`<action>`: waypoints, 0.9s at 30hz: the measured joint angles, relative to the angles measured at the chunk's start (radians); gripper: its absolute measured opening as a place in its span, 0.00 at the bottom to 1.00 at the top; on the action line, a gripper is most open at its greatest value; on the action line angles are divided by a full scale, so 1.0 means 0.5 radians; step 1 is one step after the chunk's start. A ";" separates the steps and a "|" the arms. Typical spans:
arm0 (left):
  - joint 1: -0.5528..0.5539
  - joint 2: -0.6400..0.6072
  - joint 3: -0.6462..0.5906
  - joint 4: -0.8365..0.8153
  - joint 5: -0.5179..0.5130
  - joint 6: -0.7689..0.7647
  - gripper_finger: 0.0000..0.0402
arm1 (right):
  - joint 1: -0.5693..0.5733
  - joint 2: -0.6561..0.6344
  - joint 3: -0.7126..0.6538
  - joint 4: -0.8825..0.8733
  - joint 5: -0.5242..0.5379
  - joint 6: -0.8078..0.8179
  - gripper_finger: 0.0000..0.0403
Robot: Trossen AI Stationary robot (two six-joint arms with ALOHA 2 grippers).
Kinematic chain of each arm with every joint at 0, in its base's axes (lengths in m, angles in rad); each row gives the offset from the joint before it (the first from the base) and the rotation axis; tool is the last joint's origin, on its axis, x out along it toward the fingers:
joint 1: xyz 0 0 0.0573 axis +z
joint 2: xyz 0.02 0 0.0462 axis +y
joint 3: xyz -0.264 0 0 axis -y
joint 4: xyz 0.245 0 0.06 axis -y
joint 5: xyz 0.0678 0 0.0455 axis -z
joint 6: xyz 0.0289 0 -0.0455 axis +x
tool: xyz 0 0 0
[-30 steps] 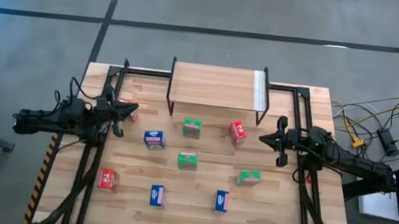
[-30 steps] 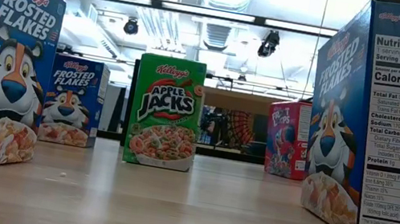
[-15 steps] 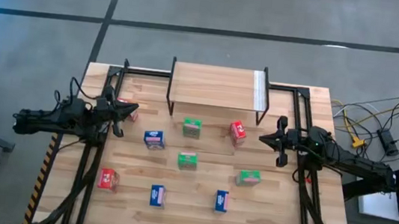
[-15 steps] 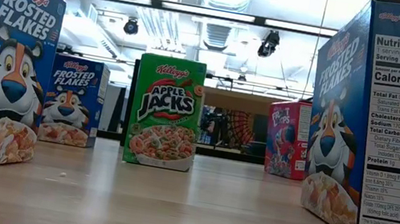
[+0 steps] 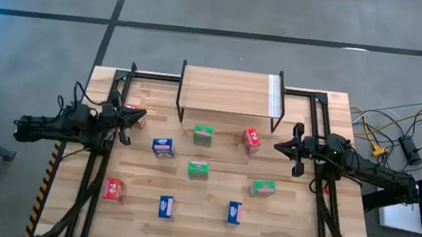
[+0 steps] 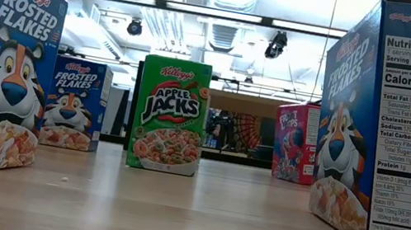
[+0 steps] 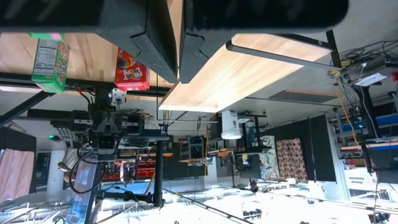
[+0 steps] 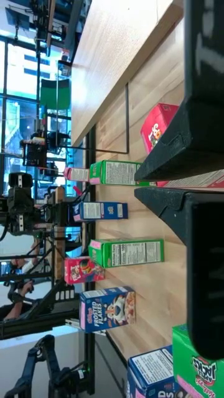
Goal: Stack cereal on shelf
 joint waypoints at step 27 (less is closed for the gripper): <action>0.001 0.001 0.000 0.199 0.005 -0.305 0.00 | 0.000 0.000 0.000 0.125 -0.008 0.137 0.04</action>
